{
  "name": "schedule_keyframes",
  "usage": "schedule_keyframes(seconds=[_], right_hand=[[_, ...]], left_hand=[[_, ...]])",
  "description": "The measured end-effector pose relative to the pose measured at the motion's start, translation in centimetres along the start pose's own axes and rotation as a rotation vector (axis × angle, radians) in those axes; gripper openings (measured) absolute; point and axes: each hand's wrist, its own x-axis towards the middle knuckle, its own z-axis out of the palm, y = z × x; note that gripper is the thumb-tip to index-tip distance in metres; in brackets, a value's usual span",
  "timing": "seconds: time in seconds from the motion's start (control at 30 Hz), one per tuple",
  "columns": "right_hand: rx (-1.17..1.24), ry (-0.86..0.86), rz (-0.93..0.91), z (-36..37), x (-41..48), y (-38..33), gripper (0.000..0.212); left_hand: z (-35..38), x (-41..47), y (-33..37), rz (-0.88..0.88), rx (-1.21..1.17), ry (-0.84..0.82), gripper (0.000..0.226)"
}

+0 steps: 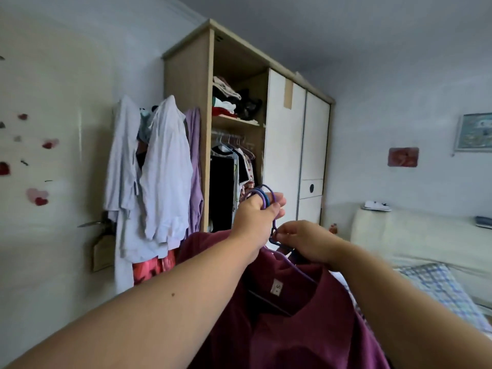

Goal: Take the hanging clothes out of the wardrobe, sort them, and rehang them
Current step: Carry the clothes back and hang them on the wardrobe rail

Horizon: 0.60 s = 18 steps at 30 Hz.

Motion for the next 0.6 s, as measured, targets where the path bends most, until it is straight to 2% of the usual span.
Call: schedule_keyframes(seconds=[0.1,0.17,0.2,0.3,0.5,0.6], right_hand=[[0.073,0.010,0.037,3.2,3.8,-1.4,0.038],[0.133,-0.033,0.071,4.9,6.0,-2.1,0.036],[0.124,-0.067,0.079,5.7,7.1,-2.3,0.036],[0.086,-0.103,0.098,8.2,10.4,-2.7,0.052],[0.171,0.061,0.048,12.8,18.9,-1.4,0.028],[0.194,0.088,0.049,13.6,23.9,-0.9,0.027]], left_hand=[[-4.1,3.2,-1.1,-0.008,0.013,-0.010,0.030],[-6.5,5.3,-2.1,-0.007,0.036,-0.008,0.030],[-7.6,6.4,-2.6,-0.005,0.052,-0.006,0.030],[-10.5,9.4,-4.4,-0.006,0.083,-0.016,0.031],[-15.3,16.6,-8.9,-0.013,0.138,-0.108,0.026],[-17.4,20.9,-10.6,-0.017,0.188,-0.142,0.022]])
